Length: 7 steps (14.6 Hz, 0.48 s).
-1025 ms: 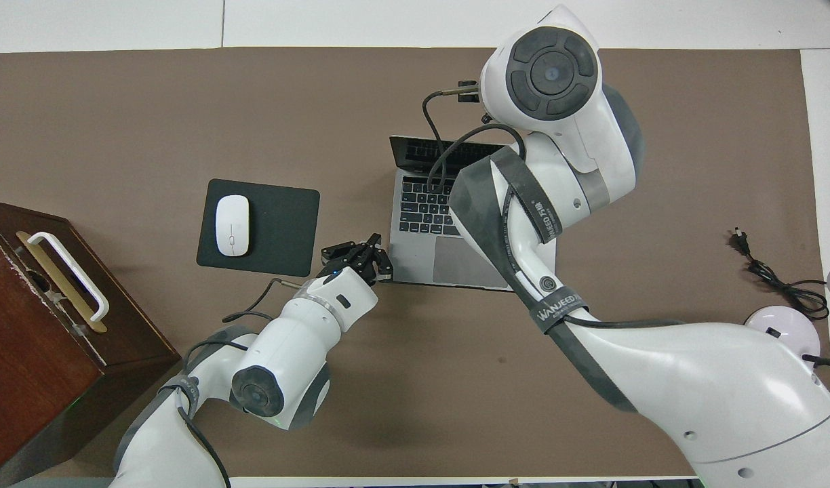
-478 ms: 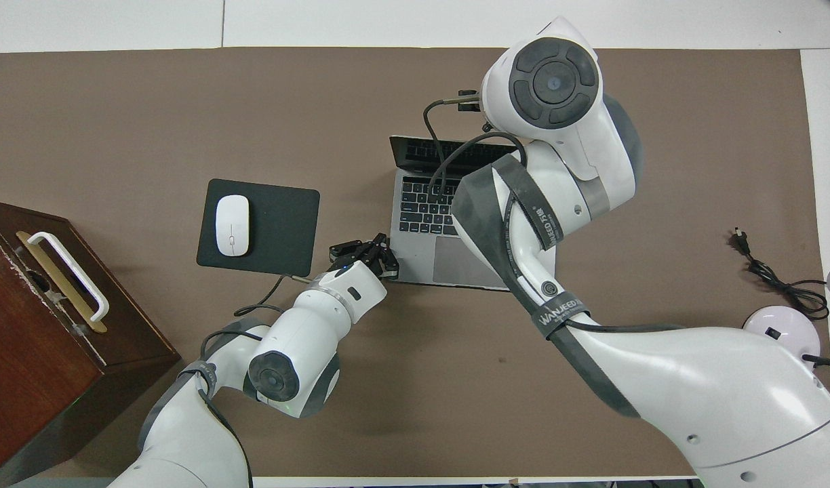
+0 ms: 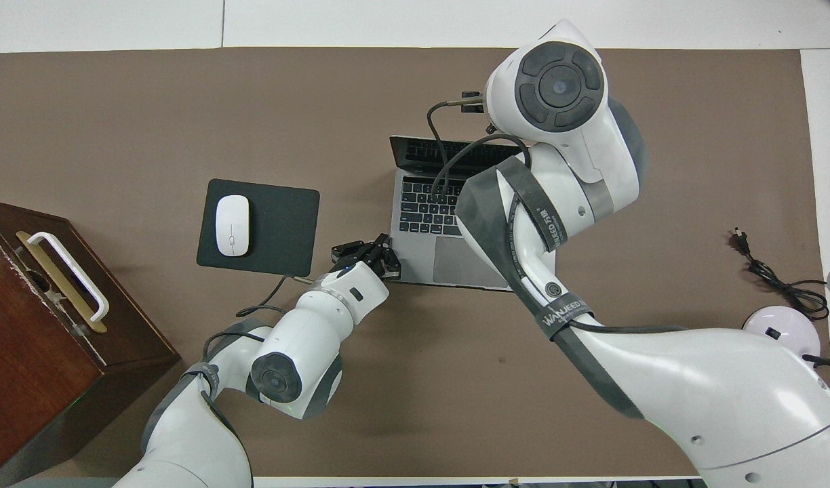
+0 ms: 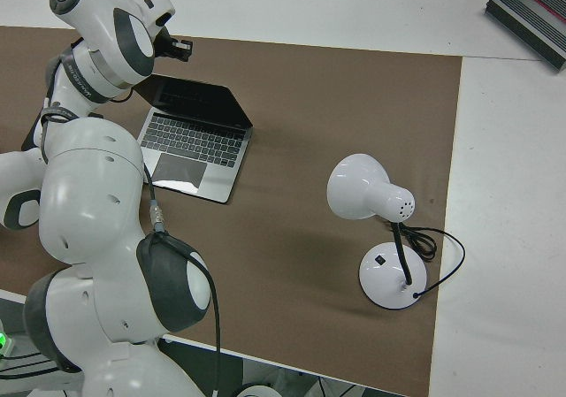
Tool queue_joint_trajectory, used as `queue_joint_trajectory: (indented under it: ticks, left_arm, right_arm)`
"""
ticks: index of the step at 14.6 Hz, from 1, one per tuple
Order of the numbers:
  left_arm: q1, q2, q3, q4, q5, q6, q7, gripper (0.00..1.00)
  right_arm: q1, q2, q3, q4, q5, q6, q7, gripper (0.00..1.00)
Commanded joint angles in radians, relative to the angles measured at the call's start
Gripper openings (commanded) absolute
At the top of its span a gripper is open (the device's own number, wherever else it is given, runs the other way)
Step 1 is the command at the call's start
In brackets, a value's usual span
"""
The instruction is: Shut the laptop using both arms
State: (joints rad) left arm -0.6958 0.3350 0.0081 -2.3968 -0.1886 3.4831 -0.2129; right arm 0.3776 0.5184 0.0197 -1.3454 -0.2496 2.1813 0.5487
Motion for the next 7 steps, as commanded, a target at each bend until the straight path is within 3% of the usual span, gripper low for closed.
queue_joint_trajectory:
  ticks: [1, 7]
  left_arm:
    - [-0.054, 0.012, 0.013, 0.01, -0.054, 0.02, 0.015, 0.0]
    - [-0.082, 0.009, 0.015, -0.014, -0.06, 0.02, 0.018, 0.0]
  right_arm:
    - [-0.017, -0.035, 0.013, -0.051, 0.026, 0.029, -0.023, 0.0]
    - [-0.017, -0.047, 0.013, -0.08, 0.027, 0.028, -0.021, 0.0]
